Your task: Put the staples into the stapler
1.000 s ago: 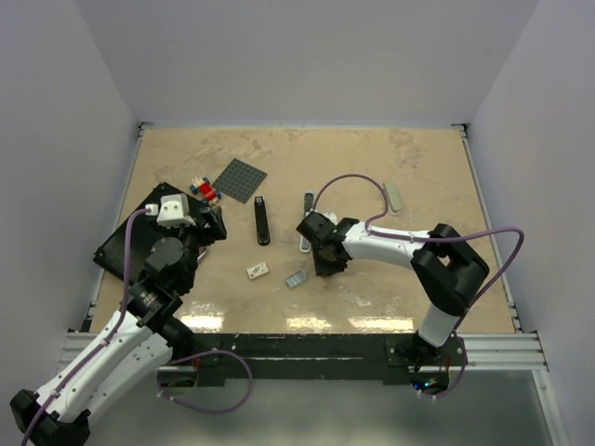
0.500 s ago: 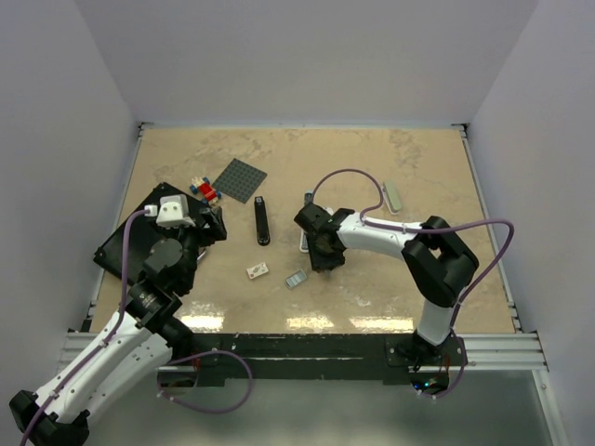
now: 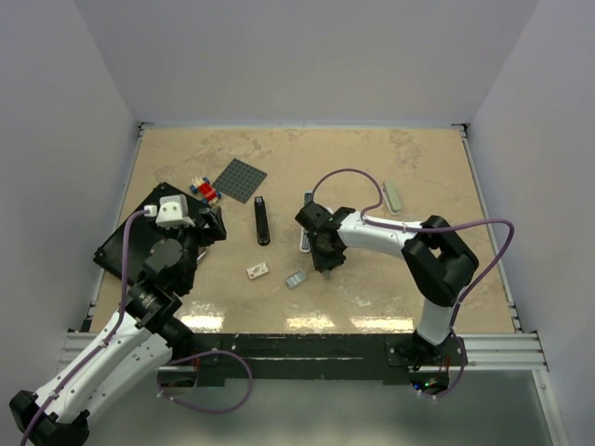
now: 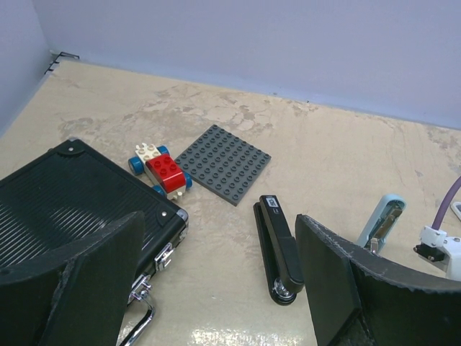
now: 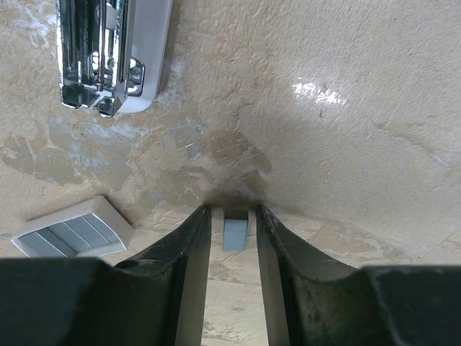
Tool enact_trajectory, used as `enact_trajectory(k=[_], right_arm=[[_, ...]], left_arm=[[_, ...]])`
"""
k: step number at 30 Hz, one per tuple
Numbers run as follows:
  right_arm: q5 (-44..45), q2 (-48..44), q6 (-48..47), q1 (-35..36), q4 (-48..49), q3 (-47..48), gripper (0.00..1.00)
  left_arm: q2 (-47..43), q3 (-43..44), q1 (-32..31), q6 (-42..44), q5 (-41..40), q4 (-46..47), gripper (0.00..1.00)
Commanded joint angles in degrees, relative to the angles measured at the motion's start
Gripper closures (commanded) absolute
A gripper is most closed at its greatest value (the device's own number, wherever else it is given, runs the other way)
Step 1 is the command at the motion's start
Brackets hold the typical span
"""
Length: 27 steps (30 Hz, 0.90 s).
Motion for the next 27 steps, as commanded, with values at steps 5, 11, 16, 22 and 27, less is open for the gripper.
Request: enact_trajectory(k=[5, 11, 16, 22, 27], right_arm=[[-2.6, 2.3, -1.0, -0.1, -1.8, 0.9, 0.69], [-2.1, 2.1, -1.5, -0.1, -2.3, 1.0, 0.76], [-1.5, 0.8, -1.4, -0.1, -2.0, 0.7, 0.87], [0.7, -1.7, -0.8, -0.1, -1.7, 1.9, 0.89], [5.1, -4.7, 0.5, -0.1, -1.1, 4.5, 0.9]], left_arm=[[-0.4, -0.6, -0.3, 1.4, -0.9, 3.0, 0.11], [-0.5, -0.6, -0.3, 1.4, -0.9, 2.9, 0.11], [-0.2, -0.6, -0.3, 1.4, -0.7, 3.0, 0.11], [-0.6, -0.6, -0.3, 1.4, -0.9, 2.9, 0.11], [-1.3, -0.5, -0.3, 1.3, -1.2, 2.7, 0.11]])
